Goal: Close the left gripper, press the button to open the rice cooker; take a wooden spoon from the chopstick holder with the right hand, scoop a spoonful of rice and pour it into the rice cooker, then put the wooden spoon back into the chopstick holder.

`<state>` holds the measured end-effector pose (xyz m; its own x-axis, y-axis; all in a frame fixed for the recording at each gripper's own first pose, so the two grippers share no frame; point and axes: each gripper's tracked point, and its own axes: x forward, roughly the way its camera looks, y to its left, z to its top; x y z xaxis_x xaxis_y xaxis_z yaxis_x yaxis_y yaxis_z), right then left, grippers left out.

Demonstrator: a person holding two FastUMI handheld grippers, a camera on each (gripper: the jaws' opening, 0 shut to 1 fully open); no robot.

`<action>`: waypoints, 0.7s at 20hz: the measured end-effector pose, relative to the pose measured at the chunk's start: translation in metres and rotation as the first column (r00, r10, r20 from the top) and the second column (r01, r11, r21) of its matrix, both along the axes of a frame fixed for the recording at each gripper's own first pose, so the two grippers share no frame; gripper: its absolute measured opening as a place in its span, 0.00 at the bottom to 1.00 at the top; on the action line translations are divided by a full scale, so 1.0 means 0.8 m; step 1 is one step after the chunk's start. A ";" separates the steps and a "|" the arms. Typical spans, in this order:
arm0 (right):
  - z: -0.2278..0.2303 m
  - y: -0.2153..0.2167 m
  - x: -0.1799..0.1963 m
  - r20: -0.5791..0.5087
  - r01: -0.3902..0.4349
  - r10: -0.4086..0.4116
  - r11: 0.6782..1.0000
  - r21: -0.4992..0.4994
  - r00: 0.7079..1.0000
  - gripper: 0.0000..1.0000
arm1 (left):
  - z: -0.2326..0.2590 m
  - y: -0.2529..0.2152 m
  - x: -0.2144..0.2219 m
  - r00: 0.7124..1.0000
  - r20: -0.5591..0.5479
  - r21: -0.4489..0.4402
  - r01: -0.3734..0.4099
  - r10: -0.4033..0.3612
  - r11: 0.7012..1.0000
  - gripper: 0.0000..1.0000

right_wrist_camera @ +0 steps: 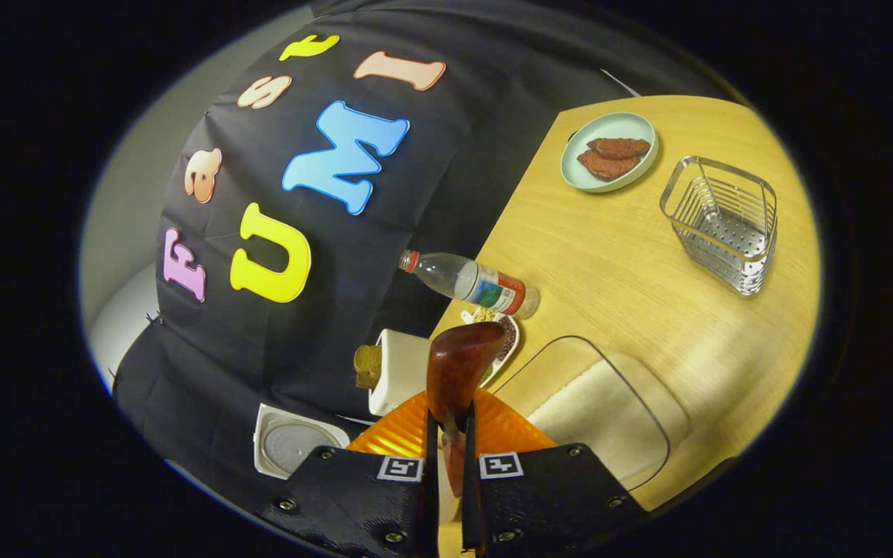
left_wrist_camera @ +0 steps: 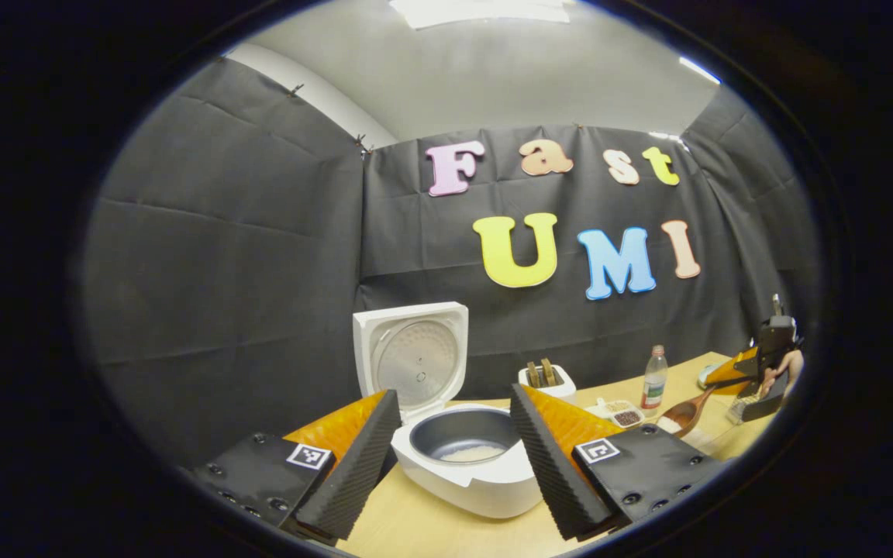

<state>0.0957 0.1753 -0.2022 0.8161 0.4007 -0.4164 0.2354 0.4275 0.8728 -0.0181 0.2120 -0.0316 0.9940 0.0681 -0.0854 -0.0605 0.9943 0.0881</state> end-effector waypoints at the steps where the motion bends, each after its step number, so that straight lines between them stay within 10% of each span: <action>1: 0.006 0.007 0.002 0.004 -0.006 0.006 1.000 0.027 1.000 0.12 | 0.001 0.003 -0.001 1.000 0.001 -0.001 -0.004 0.004 1.000 0.99; 14: 0.074 0.152 0.046 0.068 -0.156 0.146 0.973 0.172 0.987 0.12 | -0.008 0.077 -0.034 0.992 -0.002 -0.018 -0.125 0.125 0.992 0.96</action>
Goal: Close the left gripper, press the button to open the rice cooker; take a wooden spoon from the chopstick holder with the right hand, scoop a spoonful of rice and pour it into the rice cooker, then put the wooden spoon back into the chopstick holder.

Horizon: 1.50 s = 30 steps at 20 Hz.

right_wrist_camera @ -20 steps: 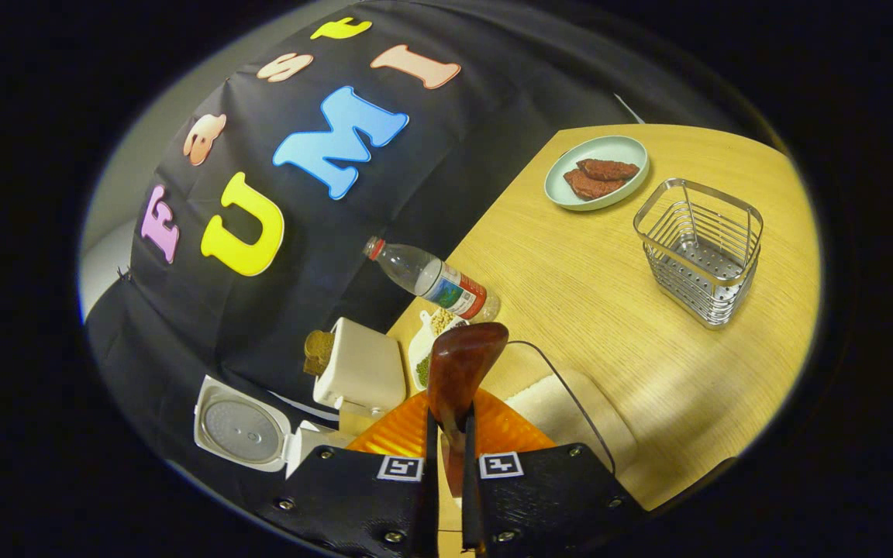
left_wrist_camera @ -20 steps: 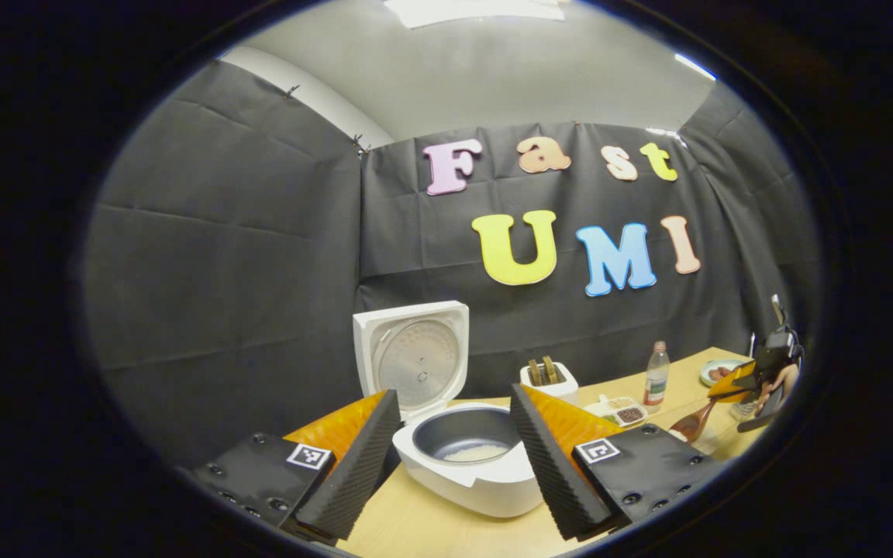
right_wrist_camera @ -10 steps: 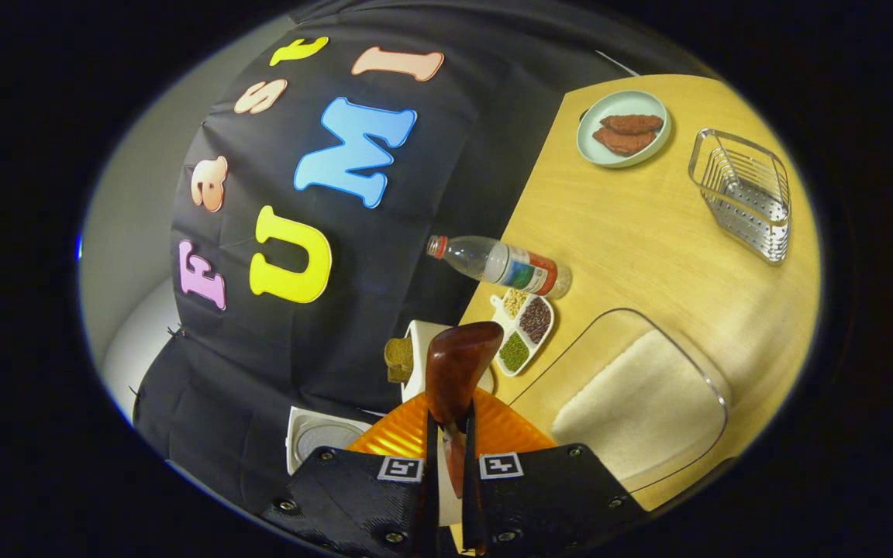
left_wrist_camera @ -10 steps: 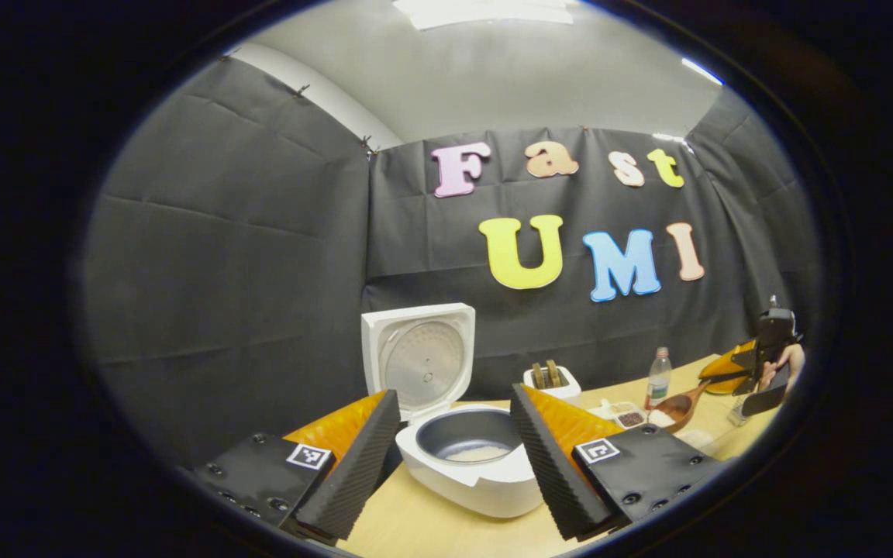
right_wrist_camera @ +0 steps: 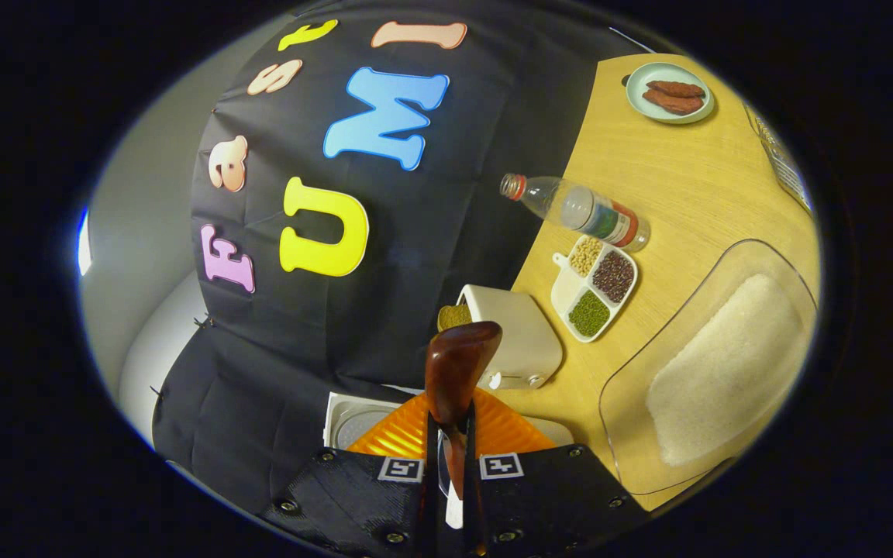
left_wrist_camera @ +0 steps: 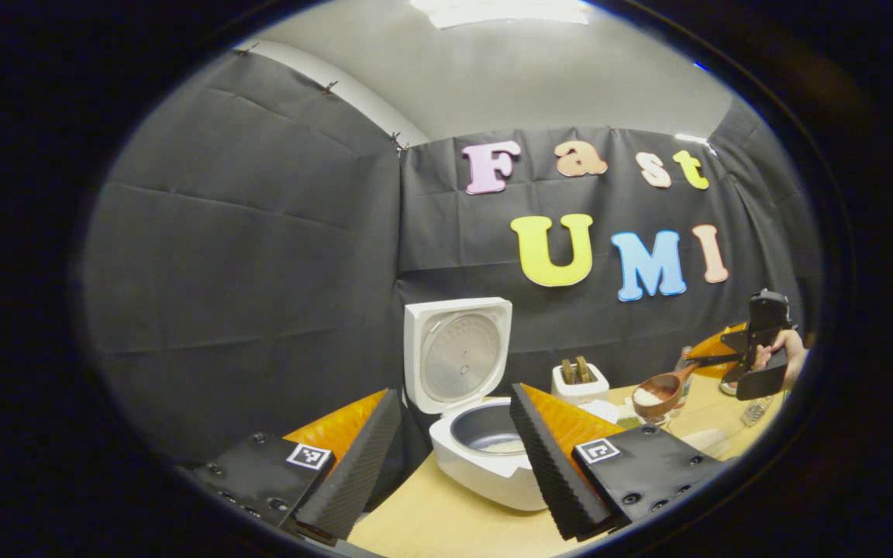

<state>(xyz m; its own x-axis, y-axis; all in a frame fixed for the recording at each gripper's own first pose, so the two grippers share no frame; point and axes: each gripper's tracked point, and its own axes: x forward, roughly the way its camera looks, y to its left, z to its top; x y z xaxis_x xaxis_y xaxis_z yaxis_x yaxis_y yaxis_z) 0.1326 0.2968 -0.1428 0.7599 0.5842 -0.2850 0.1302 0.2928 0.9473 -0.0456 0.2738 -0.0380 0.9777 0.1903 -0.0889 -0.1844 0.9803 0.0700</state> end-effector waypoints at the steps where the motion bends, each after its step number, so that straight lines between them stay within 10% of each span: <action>1: 0.003 0.016 0.002 0.003 -0.016 0.016 1.000 0.000 1.000 0.12 | -0.001 0.008 -0.003 1.000 -0.002 0.001 -0.012 0.012 1.000 0.99; 22: -0.004 0.300 0.033 0.125 -0.280 0.299 0.948 -0.150 0.946 0.12 | -0.039 0.132 -0.121 0.952 -0.083 0.035 -0.293 0.295 0.956 0.93; 26: -0.023 0.326 0.031 0.158 -0.308 0.378 0.888 -0.342 0.912 0.12 | -0.037 0.150 -0.150 0.939 -0.088 0.039 -0.329 0.331 0.943 0.96; 30: -0.033 0.336 0.032 0.230 -0.287 0.510 0.741 -0.607 0.829 0.11 | -0.040 0.150 -0.155 0.932 -0.099 0.028 -0.347 0.348 0.938 0.99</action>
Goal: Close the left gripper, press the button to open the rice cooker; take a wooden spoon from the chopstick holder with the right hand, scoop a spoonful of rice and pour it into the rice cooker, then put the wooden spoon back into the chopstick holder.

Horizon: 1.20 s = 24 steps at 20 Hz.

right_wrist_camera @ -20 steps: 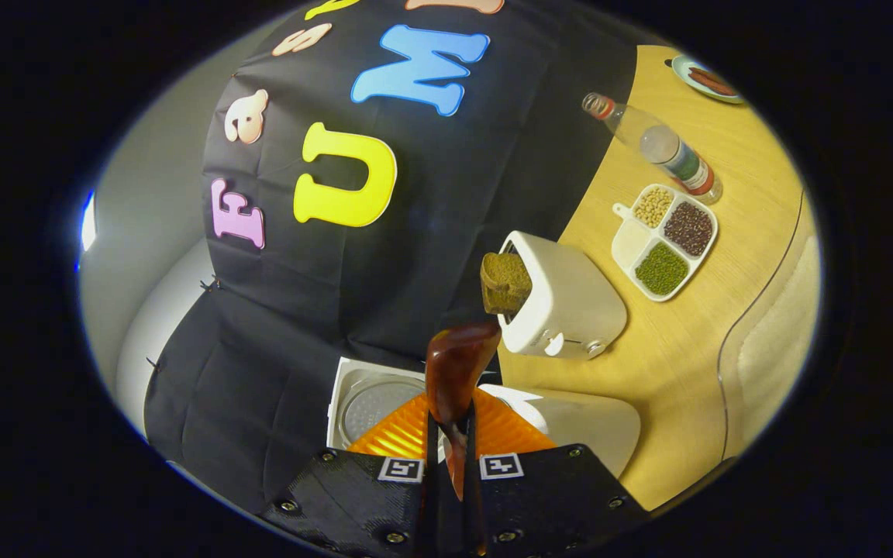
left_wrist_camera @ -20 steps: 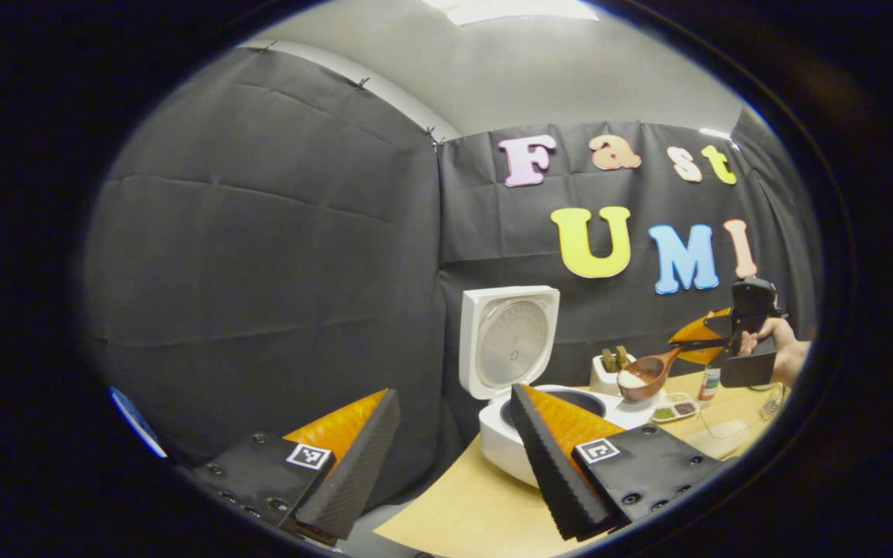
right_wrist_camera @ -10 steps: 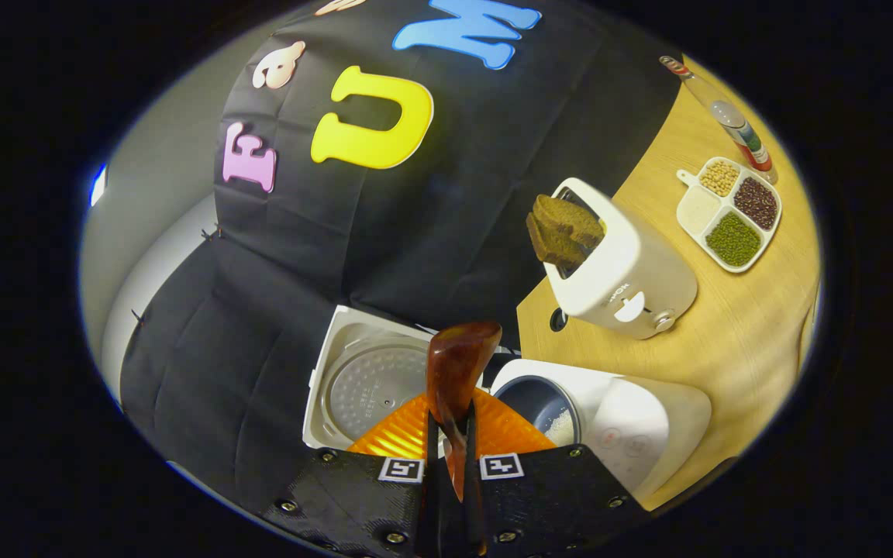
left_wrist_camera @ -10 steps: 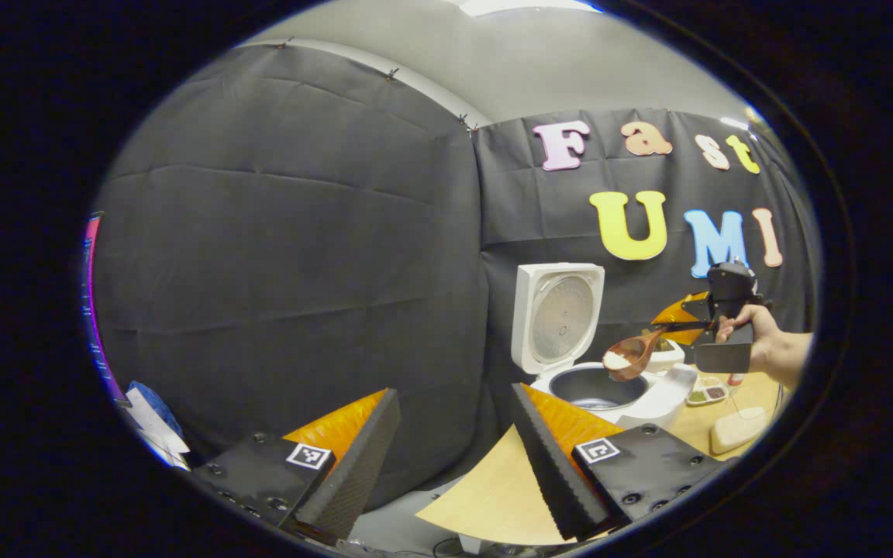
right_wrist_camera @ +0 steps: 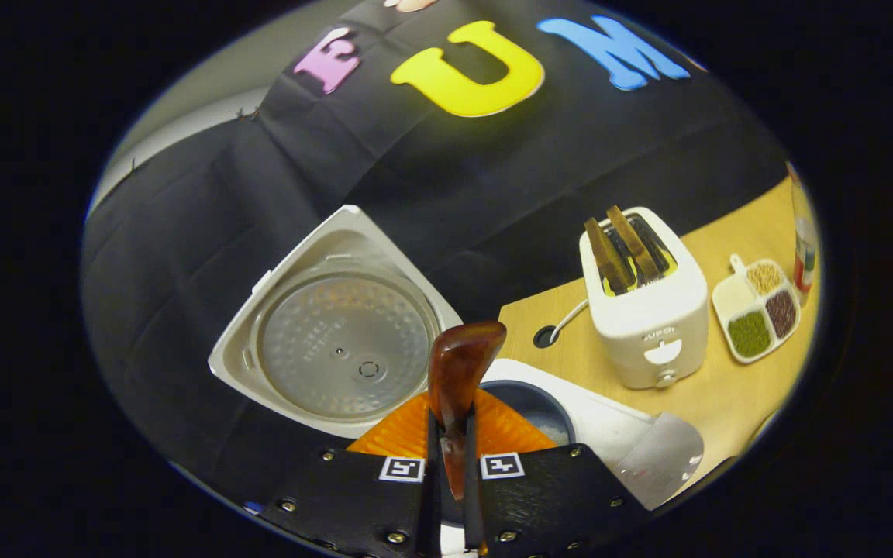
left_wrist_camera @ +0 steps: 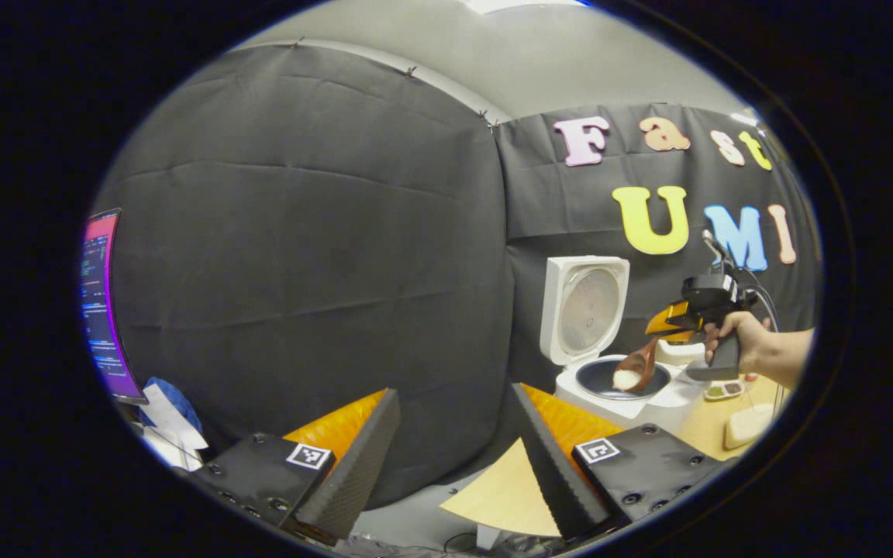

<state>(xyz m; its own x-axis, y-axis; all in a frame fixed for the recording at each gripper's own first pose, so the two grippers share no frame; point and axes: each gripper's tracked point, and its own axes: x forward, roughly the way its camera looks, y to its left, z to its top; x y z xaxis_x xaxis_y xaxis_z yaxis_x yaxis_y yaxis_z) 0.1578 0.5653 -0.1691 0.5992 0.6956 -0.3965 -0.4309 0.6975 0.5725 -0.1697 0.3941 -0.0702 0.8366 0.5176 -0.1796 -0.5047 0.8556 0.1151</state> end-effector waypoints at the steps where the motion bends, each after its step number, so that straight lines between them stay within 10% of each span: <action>1: 0.004 0.003 -0.003 0.063 -0.022 0.026 0.998 -0.056 0.998 0.12 | -0.001 -0.001 0.000 1.000 0.001 -0.001 0.000 0.000 1.000 0.99; 7: 0.027 0.024 -0.022 0.334 -0.108 0.220 0.941 -0.321 0.917 0.12 | -0.008 -0.006 0.012 1.000 -0.003 -0.014 0.008 -0.008 1.000 0.99; 19: 0.043 0.033 -0.030 0.585 0.031 0.530 0.724 -0.689 0.613 0.12 | -0.011 -0.002 0.027 1.000 0.002 -0.024 0.002 -0.002 1.000 0.99; 24: 0.034 0.031 -0.026 0.552 -0.010 0.518 0.735 -0.678 0.654 0.12 | -0.012 -0.004 0.028 1.000 0.002 -0.023 0.006 -0.006 1.000 0.99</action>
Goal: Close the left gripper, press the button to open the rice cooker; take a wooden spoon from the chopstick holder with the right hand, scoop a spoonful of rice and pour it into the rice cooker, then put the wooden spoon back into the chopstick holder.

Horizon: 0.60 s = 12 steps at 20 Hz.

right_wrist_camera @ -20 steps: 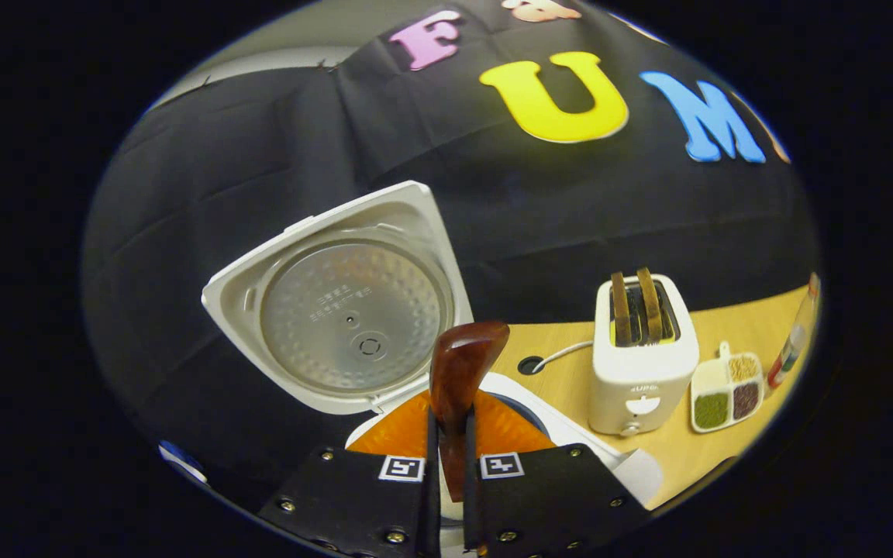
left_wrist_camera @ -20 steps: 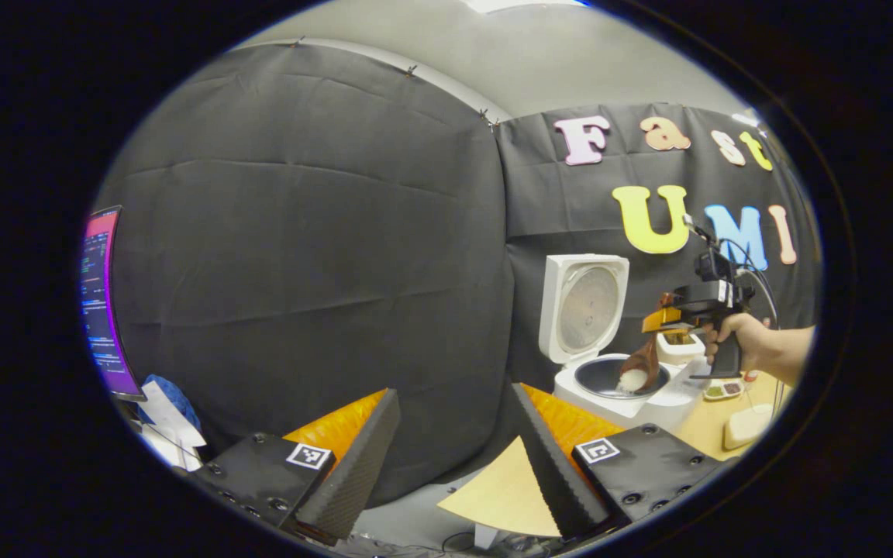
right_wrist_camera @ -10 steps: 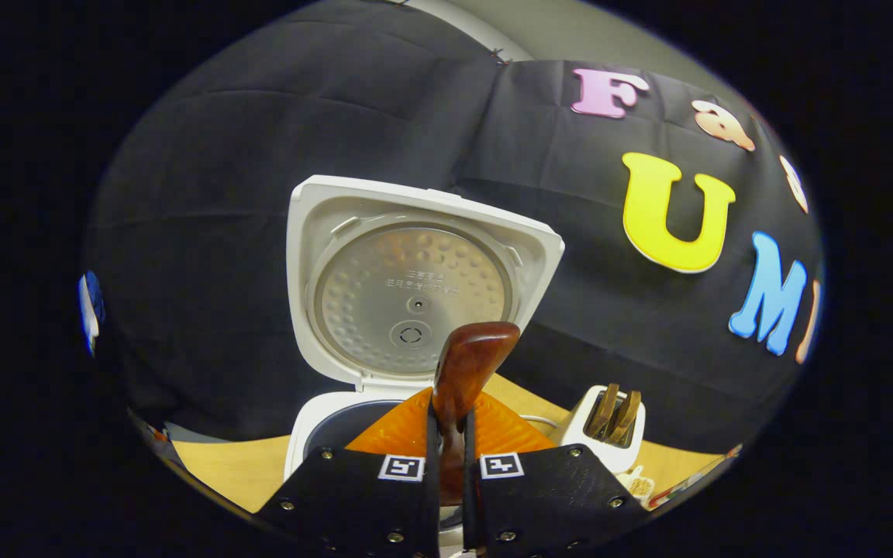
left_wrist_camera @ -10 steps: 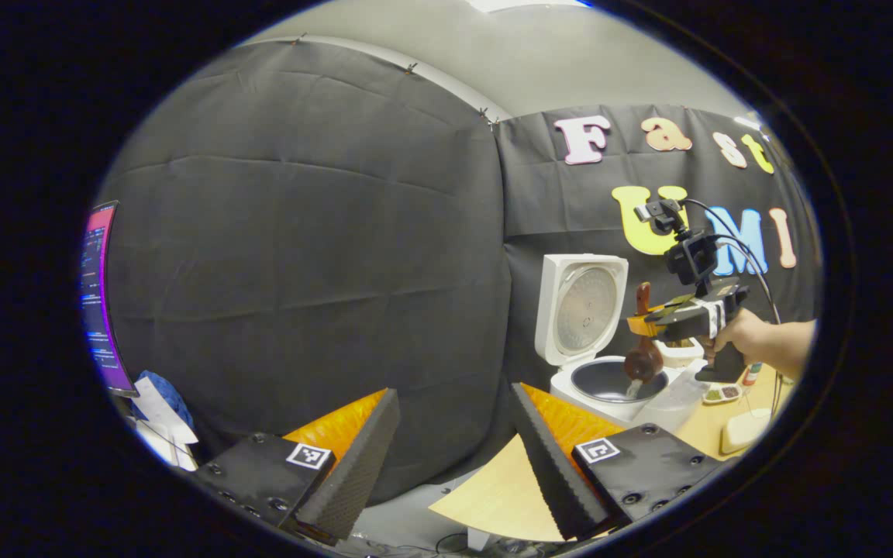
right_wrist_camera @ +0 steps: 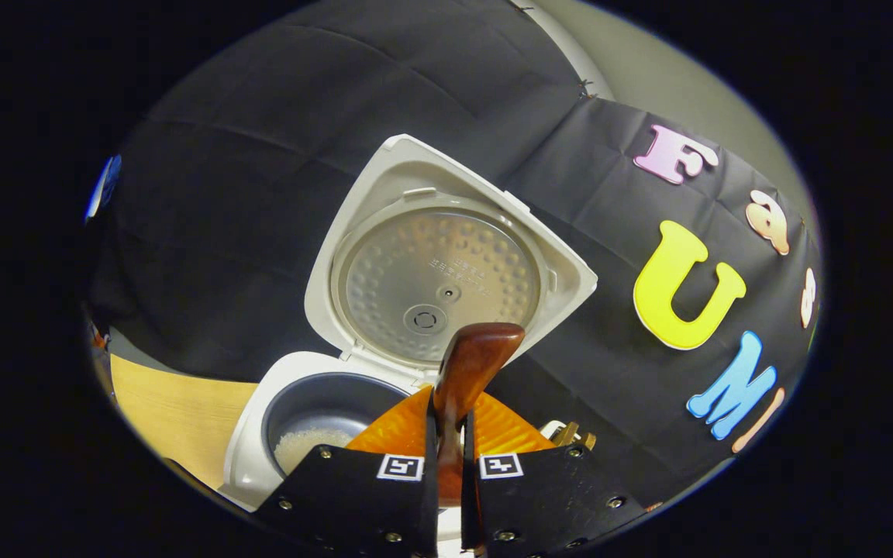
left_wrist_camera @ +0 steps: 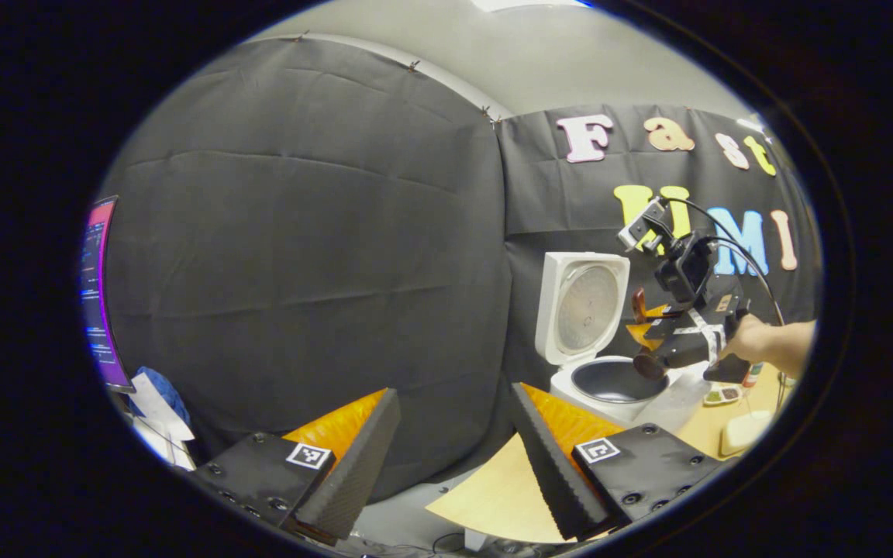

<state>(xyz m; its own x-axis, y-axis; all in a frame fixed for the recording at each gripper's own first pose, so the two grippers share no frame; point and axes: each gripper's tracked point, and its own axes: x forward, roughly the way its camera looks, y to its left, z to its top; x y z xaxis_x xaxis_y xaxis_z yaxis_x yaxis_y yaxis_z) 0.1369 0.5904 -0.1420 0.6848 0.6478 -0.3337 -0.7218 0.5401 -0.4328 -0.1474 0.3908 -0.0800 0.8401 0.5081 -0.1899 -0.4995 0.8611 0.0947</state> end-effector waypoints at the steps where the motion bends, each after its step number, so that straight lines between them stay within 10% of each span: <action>1: 0.001 -0.004 0.002 -0.037 0.015 -0.014 1.000 0.025 0.999 0.12 | -0.001 0.000 0.001 1.000 0.002 0.003 0.004 -0.004 1.000 0.99; 7: 0.017 -0.039 0.014 -0.345 0.193 -0.092 0.942 0.273 0.934 0.12 | 0.014 -0.013 0.010 0.999 0.027 -0.014 0.025 -0.025 1.000 0.99; 12: 0.057 -0.079 0.013 -0.638 0.376 0.008 0.802 0.464 0.770 0.12 | 0.023 -0.039 0.037 0.996 0.056 -0.023 0.071 -0.069 0.997 0.99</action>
